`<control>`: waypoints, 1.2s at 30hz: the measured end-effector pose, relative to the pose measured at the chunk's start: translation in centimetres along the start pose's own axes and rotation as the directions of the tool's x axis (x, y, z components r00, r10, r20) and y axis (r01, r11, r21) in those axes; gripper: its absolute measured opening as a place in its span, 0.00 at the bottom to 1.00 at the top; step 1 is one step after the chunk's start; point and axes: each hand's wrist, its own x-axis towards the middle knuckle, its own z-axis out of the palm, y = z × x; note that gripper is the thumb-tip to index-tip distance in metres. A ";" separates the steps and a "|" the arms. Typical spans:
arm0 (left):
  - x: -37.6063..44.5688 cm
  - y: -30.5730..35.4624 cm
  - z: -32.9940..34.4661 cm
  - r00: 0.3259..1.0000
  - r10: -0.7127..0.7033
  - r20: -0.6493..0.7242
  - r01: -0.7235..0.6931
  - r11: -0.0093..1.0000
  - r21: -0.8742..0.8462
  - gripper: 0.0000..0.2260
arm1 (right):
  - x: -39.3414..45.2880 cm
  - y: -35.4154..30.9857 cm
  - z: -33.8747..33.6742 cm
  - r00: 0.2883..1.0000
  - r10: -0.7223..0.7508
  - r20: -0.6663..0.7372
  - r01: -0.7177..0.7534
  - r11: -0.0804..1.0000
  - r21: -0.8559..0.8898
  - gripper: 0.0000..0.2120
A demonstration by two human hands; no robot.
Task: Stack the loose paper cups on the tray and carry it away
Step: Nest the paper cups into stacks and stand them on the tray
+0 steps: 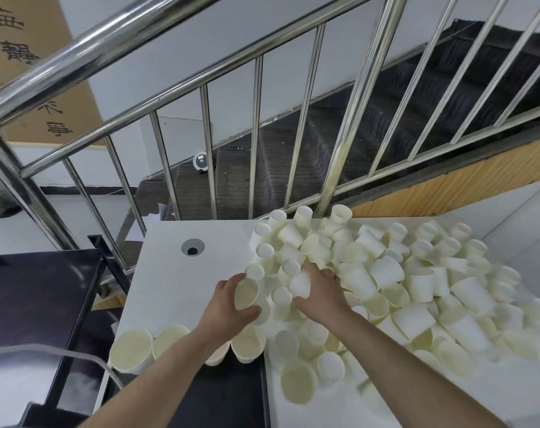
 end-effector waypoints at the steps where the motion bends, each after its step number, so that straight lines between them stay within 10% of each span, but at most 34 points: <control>1: -0.1 -0.1 -0.4 1.000 0.008 -0.001 -0.008 1.000 0.003 0.31 | -0.3 -0.6 -0.1 0.999 -0.034 0.006 0.034 0.995 0.097 0.33; 11: -2.2 -2.8 -5.5 0.988 0.112 0.108 -0.134 0.965 0.225 0.35 | -3.3 -4.2 2.5 0.967 -0.210 0.144 0.140 0.911 0.388 0.43; 36: -2.9 -6.2 -3.8 0.964 0.053 0.259 -0.201 0.785 0.586 0.37 | -4.0 -4.4 7.0 0.888 -0.337 0.313 0.341 0.939 0.042 0.41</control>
